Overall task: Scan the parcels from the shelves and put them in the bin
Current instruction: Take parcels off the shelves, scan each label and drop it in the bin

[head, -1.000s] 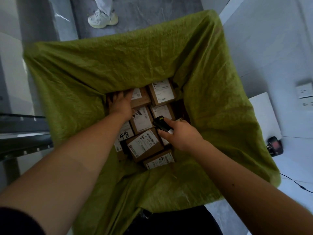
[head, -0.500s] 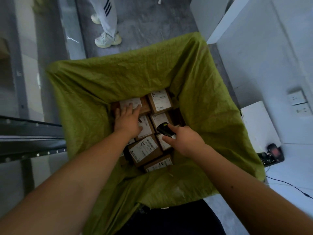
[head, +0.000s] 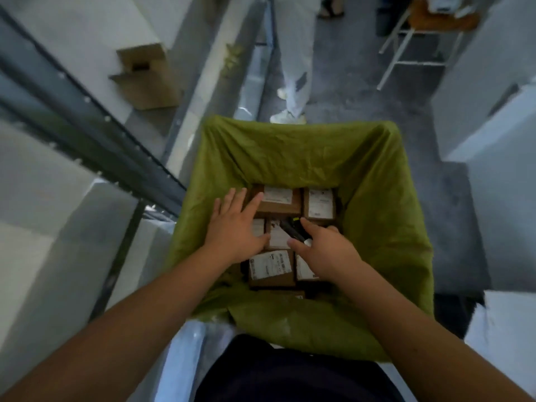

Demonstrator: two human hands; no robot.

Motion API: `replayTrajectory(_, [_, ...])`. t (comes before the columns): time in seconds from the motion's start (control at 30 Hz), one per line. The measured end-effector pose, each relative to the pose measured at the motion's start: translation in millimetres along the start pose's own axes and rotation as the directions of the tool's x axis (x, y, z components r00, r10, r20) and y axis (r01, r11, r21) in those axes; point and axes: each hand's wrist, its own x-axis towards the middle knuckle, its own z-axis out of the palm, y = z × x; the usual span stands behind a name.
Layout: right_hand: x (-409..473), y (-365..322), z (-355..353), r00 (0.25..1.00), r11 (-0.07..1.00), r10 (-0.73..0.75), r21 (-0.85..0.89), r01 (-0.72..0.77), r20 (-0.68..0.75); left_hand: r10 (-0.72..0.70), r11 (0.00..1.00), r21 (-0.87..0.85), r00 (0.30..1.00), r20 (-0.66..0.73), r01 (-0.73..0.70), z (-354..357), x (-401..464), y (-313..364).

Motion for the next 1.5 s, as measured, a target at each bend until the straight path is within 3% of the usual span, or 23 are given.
replayTrajectory(0.1, [-7.4,-10.6,-9.9,0.980,0.980,-0.197,0.023,0.196,0.039,-0.146,0.989,-0.015,0.981,-0.126,0.145,-21.7,-55.8,-5.3])
replayTrajectory(0.23, [-28.7,-33.8,-17.7,0.908,0.914,-0.406,0.057,0.402,0.101,-0.380,0.925,-0.067,0.906,-0.188,0.374,-42.5,-136.4,-6.7])
replayTrajectory(0.4, [-72.1,-80.6,-16.6,0.785,0.792,-0.604,-0.006,0.611,0.135,-0.636,0.772,-0.213,0.735,-0.238,0.599,-61.4,-235.6,-5.2])
replayTrajectory(0.6, [-137.6,-145.7,13.1,0.584,0.591,-0.788,-0.023,0.806,0.193,-0.798,0.603,-0.331,0.540,-0.269,0.726,-67.8,-352.0,-11.7])
replayTrajectory(0.77, [-190.9,-175.7,44.1,0.467,0.475,-0.847,-0.033,0.879,0.253,-0.884,0.464,-0.400,0.388,-0.259,0.790,-57.0,-440.1,3.2])
replayTrajectory(0.93, [-265.4,-186.9,70.8,0.304,0.296,-0.900,-0.071,0.952,0.312,-0.925,0.366,-0.427,0.274,-0.263,0.827,-47.1,-527.5,41.1])
replayTrajectory(1.23, [-419.1,-169.9,94.0,0.066,0.001,-0.912,-0.159,0.987,0.406,-0.944,0.284,-0.435,0.169,-0.284,0.855,-34.9,-682.5,114.0])
replayTrajectory(1.5, [-540.1,-155.5,95.6,-0.067,-0.190,-0.890,-0.232,0.954,0.452,-0.953,0.202,-0.440,0.073,-0.294,0.875,-29.1,-790.1,167.3])
